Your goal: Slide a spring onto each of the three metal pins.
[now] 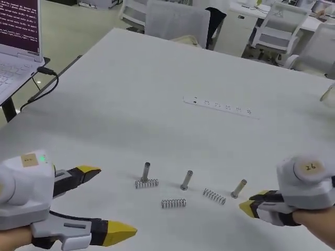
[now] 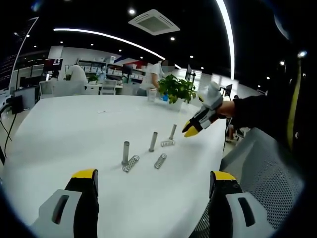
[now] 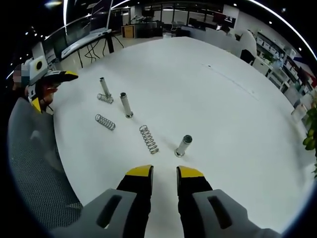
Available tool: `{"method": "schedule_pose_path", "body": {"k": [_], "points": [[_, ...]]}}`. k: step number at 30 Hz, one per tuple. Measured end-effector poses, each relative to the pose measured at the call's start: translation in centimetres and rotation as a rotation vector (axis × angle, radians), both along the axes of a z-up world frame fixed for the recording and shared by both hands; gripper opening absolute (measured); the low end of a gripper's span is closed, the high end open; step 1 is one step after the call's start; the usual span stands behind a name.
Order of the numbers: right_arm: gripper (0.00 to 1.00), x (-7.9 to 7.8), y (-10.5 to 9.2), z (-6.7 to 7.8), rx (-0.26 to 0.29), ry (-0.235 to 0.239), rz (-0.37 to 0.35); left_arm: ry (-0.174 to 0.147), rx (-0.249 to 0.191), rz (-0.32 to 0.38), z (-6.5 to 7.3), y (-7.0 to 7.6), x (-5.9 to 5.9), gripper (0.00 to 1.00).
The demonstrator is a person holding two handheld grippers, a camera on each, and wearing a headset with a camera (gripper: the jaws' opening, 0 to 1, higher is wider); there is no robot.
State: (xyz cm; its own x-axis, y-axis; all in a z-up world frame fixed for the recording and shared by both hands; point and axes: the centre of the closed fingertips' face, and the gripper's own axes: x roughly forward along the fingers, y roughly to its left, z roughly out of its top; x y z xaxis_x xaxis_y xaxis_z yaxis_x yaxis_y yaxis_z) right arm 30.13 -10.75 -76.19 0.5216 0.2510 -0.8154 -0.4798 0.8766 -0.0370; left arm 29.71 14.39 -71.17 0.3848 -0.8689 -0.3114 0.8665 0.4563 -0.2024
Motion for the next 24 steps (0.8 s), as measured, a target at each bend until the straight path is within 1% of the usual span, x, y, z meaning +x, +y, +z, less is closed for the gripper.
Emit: {"method": "schedule_pose_path", "body": {"k": [8,17,20,21,22,24], "points": [[0.17,-0.1,2.3,-0.4,-0.001,0.014,0.065,0.002,-0.002,0.002,-0.1,0.1,0.0,0.9],[0.17,1.6,5.2,0.2,-0.011,0.001,0.15,0.0,-0.007,0.008,0.0,0.1,0.1,0.9],[0.17,2.4,5.8,0.1,-0.049,0.0,0.198,0.001,-0.009,0.01,0.0,0.1,0.1,0.9],[0.17,2.8,5.8,0.1,-0.081,-0.001,0.222,0.001,-0.009,0.011,0.0,0.1,0.1,0.9],[0.17,2.9,5.9,0.1,-0.086,-0.002,0.229,0.001,-0.009,0.012,0.0,0.1,0.1,0.9],[0.17,3.3,6.2,-0.3,-0.093,0.016,0.249,0.001,-0.011,0.012,0.0,0.2,0.1,0.9]]}}
